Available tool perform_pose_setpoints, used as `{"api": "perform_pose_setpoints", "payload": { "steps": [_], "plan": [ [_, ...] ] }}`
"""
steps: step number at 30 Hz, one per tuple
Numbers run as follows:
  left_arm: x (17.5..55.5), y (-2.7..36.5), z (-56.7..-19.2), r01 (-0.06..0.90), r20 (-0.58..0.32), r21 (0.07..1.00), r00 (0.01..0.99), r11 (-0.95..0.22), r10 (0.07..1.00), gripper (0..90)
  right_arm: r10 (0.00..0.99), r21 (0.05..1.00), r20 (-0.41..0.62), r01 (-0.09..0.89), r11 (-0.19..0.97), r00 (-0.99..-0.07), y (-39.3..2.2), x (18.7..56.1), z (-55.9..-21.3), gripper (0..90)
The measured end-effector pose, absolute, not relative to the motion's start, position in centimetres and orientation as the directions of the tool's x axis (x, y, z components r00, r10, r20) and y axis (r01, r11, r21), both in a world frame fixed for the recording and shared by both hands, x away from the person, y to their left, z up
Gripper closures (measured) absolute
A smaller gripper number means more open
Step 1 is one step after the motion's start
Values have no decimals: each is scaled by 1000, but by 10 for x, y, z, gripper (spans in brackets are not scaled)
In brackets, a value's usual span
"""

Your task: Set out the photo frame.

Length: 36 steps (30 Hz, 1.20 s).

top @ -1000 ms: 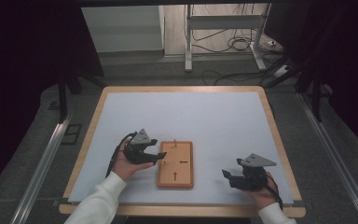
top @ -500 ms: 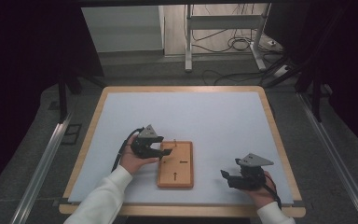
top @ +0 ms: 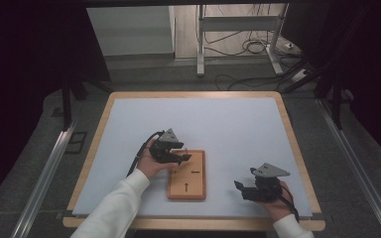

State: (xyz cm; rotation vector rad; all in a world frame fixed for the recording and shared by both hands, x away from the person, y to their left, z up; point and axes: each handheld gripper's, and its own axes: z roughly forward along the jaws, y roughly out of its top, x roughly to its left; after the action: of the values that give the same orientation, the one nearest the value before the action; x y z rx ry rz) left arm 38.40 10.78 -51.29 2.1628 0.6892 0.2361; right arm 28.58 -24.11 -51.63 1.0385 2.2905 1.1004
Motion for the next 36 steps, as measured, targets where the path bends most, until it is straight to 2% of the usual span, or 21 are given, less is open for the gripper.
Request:
{"api": "perform_pose_setpoints", "payload": {
  "steps": [7,17,24,31,36],
  "plan": [
    [389,105,-517,407,-91,771,832,-490,548,552,759,787,-33,452,421,-650,-240,285,-516,232],
    [392,103,-521,403,-98,771,840,-494,533,652,755,786,-38,447,427,-654,-238,285,-517,232],
    [393,99,-523,412,-103,769,835,-489,541,823,756,785,-39,448,428,-654,-238,285,-517,232],
    [398,101,-522,436,-142,756,838,-488,528,840,747,795,-38,432,426,-664,-233,283,-514,231],
    [400,102,-522,456,-172,750,834,-480,524,838,726,806,-83,382,452,-683,-224,277,-509,213]
  ]
}}
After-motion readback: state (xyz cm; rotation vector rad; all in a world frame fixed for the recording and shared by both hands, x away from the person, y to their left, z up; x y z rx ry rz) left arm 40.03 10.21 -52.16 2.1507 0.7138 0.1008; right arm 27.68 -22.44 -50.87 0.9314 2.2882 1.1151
